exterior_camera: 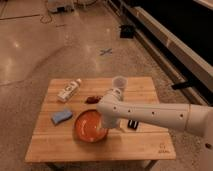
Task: Drag the ceramic bowl in a circle
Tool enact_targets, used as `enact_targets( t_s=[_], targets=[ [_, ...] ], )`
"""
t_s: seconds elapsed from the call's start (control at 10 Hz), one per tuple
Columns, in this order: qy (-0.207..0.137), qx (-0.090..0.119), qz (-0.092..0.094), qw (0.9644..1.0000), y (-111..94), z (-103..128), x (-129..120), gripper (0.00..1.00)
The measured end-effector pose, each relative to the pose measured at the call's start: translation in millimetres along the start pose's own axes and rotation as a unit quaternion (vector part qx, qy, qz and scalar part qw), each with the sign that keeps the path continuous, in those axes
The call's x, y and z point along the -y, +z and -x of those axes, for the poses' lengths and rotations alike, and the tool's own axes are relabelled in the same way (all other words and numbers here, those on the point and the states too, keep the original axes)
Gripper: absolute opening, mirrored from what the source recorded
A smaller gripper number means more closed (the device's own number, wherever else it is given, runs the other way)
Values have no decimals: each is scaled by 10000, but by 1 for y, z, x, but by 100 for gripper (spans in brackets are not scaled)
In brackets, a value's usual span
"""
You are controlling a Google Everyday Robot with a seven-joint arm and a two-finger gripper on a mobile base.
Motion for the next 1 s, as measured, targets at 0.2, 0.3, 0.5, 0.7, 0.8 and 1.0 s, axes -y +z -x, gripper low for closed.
enact_targets(
  t_s=[0.2, 0.3, 0.5, 0.7, 0.8, 1.0],
  targets=[
    [-21, 56, 11, 10000, 7, -2, 7, 69],
    [-27, 91, 10, 10000, 10, -2, 10, 58],
    [-25, 151, -5, 9999, 14, -1, 14, 37],
    [14, 238, -61, 9997, 18, 3, 12, 17],
    [26, 287, -111, 9995, 19, 9, 9, 6],
    [34, 263, -87, 9996, 16, 11, -7, 13]
  ],
)
